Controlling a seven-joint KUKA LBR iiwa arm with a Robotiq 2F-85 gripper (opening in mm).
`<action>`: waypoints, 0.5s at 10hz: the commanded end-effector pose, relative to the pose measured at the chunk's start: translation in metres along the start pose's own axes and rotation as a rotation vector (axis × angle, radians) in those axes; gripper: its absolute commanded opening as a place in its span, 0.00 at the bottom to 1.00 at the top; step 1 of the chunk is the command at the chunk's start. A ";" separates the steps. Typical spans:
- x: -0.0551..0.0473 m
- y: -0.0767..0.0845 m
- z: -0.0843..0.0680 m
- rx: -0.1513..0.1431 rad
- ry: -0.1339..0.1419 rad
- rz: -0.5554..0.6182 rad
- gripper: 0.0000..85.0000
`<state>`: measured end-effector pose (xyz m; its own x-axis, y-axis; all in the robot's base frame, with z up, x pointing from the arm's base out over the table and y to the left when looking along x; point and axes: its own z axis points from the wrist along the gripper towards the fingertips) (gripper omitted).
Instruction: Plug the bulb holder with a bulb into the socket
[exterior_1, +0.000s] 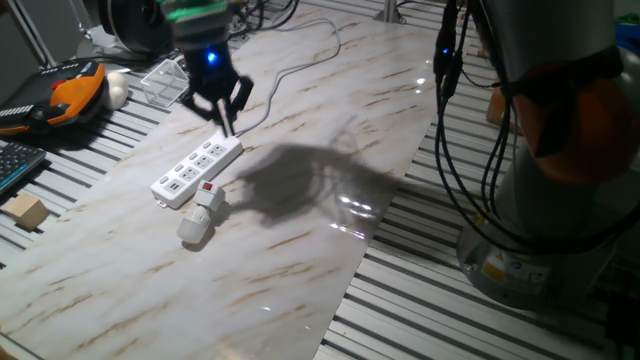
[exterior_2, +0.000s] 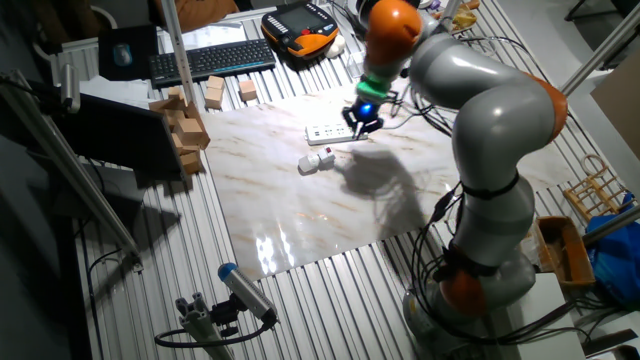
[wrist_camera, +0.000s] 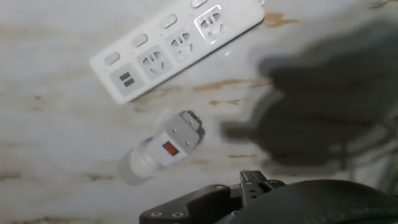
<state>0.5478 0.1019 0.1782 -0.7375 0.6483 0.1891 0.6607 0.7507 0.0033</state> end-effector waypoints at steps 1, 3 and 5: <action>0.013 0.024 0.010 -0.030 -0.007 0.198 0.40; 0.010 0.039 0.024 -0.034 -0.033 0.282 0.80; 0.011 0.050 0.030 -0.059 -0.066 0.387 0.80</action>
<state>0.5686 0.1500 0.1508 -0.6252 0.7712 0.1199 0.7769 0.6296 0.0015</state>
